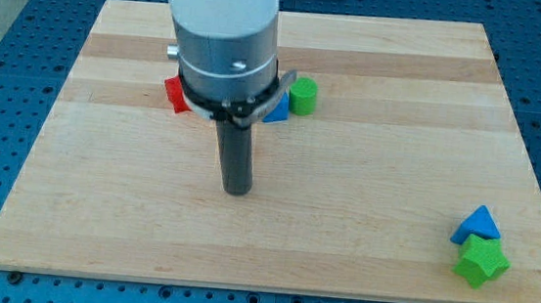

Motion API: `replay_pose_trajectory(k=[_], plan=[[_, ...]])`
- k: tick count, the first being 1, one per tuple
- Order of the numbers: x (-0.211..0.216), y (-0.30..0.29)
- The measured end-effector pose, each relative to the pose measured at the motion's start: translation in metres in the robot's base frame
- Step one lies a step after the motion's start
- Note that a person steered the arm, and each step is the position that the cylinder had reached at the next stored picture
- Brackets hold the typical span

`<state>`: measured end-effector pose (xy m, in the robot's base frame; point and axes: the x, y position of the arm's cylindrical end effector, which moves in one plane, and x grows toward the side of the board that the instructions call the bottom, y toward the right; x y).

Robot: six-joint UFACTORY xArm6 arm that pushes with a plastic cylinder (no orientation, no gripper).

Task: Move the heart at the bottom of the hexagon

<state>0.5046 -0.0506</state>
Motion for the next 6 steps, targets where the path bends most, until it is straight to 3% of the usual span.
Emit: replay_pose_trajectory(k=[2, 5, 6], plan=[[-0.023, 0.001], [0.002, -0.033], [-0.015, -0.032]])
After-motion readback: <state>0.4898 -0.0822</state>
